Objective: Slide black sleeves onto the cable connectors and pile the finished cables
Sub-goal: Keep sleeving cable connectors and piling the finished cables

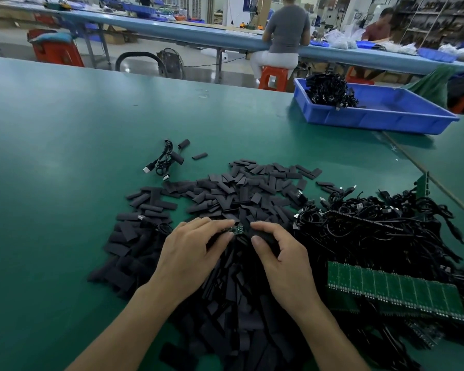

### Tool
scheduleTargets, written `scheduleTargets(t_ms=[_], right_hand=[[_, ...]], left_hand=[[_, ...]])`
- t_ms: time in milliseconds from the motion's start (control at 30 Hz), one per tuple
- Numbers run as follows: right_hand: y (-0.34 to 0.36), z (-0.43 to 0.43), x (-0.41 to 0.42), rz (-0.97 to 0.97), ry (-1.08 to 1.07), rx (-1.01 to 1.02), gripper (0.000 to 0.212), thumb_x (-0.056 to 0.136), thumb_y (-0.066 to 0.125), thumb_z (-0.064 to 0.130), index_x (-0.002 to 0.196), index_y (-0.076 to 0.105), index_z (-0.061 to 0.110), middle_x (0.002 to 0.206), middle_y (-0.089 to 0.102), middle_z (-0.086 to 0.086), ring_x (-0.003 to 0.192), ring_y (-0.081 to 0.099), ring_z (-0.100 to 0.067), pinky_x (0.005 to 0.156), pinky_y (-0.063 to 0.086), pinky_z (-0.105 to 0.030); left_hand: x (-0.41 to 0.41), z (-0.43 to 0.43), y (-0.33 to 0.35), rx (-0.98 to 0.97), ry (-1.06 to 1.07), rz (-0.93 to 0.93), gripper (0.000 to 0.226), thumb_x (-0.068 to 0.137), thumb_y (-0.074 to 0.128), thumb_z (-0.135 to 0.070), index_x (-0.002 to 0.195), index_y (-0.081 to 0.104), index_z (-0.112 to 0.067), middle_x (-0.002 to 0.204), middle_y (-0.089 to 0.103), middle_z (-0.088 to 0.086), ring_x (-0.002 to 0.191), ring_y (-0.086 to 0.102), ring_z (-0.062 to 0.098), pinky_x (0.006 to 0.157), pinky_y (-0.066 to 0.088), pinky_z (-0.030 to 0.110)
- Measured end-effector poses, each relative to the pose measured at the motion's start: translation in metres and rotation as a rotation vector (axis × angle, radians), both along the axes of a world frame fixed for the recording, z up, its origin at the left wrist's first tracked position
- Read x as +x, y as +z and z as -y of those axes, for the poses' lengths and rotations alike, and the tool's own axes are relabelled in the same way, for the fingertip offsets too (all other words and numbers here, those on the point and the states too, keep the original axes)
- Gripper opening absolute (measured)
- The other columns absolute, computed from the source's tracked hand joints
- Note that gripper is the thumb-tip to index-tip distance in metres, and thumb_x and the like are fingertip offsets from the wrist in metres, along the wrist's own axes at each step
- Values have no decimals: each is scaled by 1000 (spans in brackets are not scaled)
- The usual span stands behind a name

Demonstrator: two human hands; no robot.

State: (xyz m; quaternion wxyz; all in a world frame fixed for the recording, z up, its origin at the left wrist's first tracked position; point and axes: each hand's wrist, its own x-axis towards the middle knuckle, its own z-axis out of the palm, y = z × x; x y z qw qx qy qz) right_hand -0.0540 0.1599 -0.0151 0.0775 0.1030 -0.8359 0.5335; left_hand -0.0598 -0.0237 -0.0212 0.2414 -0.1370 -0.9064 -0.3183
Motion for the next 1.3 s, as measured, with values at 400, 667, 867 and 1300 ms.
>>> scheduleTargets(t_ms=[400,667,867,1300], right_hand=[[0,-3,0,4,24,-146,22,89,72,26,102,68,43,104,66,37,102,62,13,83,46,-5],[-3,-3,1,-15,19,-141,22,88,75,22,95,72,42,94,72,27,93,68,6,79,49,-8],[-4,-2,1,-12,15,-169,27,85,77,24,105,71,40,104,70,31,102,65,8,86,51,-11],[-6,-1,1,-62,-25,-116,24,86,78,22,103,73,38,101,69,34,100,64,12,85,48,-7]], left_hand=[[-1,2,1,14,-77,-45,38,97,45,-47,115,72,-28,88,46,-42,88,46,-15,80,43,22],[-1,2,0,-1,-53,-24,36,96,48,-48,111,74,-29,83,48,-40,86,48,-12,79,38,16],[1,2,0,14,-45,15,36,95,51,-50,110,75,-29,89,72,-18,83,61,0,81,37,14],[2,1,2,8,-65,13,39,94,48,-49,108,76,-27,89,70,-21,88,58,-1,79,39,16]])
